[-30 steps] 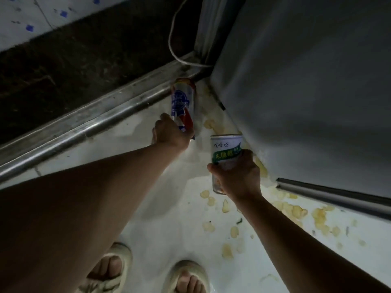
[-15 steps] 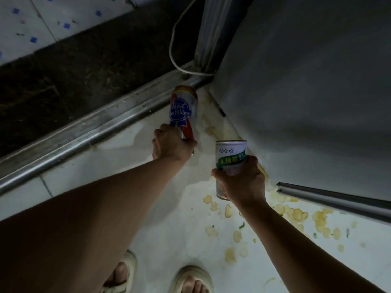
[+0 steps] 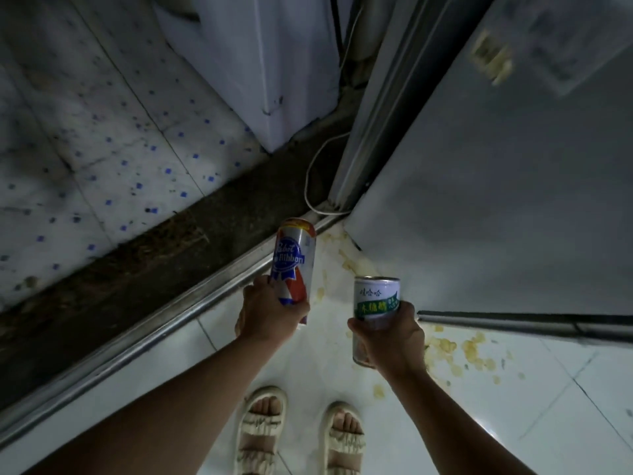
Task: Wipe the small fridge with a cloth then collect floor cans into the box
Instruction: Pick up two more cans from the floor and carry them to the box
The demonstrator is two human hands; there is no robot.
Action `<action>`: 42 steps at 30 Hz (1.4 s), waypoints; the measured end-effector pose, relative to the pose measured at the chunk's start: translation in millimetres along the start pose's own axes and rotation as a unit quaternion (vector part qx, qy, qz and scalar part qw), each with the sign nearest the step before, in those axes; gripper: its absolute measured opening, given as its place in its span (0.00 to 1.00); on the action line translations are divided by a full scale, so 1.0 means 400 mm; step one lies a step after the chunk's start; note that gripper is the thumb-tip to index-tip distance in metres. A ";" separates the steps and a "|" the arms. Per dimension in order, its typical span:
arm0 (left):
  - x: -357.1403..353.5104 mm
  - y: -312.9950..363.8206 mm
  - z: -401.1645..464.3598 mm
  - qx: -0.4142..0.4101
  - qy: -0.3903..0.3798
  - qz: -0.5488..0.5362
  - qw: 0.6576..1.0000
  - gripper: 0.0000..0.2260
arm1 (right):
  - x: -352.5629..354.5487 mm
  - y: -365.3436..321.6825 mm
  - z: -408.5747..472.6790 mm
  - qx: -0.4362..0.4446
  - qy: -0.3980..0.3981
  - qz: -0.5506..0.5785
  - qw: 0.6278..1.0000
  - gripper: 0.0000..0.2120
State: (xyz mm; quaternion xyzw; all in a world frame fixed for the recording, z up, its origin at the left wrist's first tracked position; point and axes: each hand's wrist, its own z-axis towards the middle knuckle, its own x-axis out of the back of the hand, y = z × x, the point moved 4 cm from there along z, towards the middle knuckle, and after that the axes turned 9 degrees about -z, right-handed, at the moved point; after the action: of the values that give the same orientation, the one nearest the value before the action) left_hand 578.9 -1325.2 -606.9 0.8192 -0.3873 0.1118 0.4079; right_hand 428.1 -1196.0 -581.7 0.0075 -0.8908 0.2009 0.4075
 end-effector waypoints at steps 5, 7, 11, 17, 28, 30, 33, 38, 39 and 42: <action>0.154 0.121 -0.207 -0.017 -0.027 -0.010 0.999 0.37 | 0.178 -0.075 -0.213 -0.028 0.008 0.026 0.999 0.34; 0.207 0.172 -0.278 -0.024 -0.037 -0.008 0.999 0.38 | 0.255 -0.094 -0.288 -0.039 0.021 0.038 0.998 0.34; 0.288 0.277 -0.407 -0.052 -0.057 -0.011 0.997 0.38 | 0.401 -0.108 -0.423 -0.062 0.051 0.073 0.994 0.33; 0.349 0.433 -0.597 -0.128 -0.087 0.007 0.988 0.35 | 0.592 -0.060 -0.603 -0.088 0.104 0.135 0.981 0.31; 0.203 0.570 -0.960 -0.250 -0.198 0.054 0.946 0.29 | 0.850 0.192 -0.901 -0.136 0.205 0.268 0.931 0.26; 0.152 0.560 -1.039 -0.260 -0.218 0.080 0.937 0.30 | 0.866 0.265 -0.961 -0.148 0.220 0.276 0.924 0.28; 0.067 0.529 -1.175 -0.277 -0.240 0.131 0.921 0.29 | 0.873 0.398 -1.056 -0.176 0.239 0.294 0.909 0.29; -0.079 0.458 -1.429 -0.312 -0.300 0.148 0.889 0.27 | 0.886 0.641 -1.220 -0.220 0.274 0.319 0.880 0.29; -0.108 0.442 -1.482 -0.315 -0.321 0.147 0.881 0.26 | 0.889 0.690 -1.255 -0.228 0.282 0.324 0.874 0.29; -0.190 0.403 -1.641 -0.328 -0.366 0.148 0.859 0.26 | 0.902 0.834 -1.364 -0.258 0.313 0.336 0.850 0.28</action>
State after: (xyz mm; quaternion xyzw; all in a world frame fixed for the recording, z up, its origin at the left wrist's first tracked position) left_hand 497.8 -847.6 -129.5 0.5532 -0.6396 -0.2700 0.4604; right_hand 522.7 -636.5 -115.6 -0.4614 -0.6838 0.0801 0.5596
